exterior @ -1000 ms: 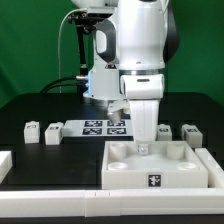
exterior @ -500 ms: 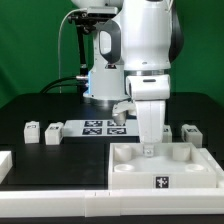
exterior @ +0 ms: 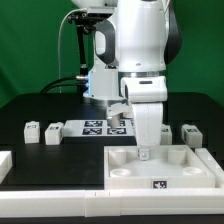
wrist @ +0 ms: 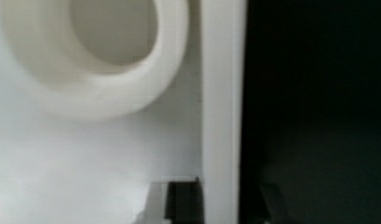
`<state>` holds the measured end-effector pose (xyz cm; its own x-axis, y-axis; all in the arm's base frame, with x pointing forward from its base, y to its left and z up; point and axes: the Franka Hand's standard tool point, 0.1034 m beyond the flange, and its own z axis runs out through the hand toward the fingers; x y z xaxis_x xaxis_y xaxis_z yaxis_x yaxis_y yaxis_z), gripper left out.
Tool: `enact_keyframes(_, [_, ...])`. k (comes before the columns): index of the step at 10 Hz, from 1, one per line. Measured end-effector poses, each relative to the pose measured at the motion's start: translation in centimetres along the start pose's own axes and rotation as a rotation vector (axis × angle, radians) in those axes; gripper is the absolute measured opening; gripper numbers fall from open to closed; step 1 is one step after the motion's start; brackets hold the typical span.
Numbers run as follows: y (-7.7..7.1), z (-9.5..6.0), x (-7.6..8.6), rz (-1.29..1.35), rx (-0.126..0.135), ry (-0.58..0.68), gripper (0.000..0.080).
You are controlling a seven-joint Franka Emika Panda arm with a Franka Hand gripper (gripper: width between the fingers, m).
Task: Assemble one leg
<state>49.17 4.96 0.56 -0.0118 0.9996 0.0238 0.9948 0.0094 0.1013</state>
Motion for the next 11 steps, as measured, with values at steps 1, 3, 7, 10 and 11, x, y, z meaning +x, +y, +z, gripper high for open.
enact_keyframes(1, [0.00, 0.00, 0.00, 0.000, 0.000, 0.000, 0.0058])
enact_keyframes(3, [-0.02, 0.02, -0.01, 0.000, 0.001, 0.000, 0.0281])
enact_keyframes(7, [-0.02, 0.02, -0.01, 0.000, 0.001, 0.000, 0.0628])
enact_keyframes(10, [-0.02, 0.02, -0.01, 0.000, 0.001, 0.000, 0.0648])
enact_keyframes(11, [-0.02, 0.03, -0.01, 0.000, 0.001, 0.000, 0.0648])
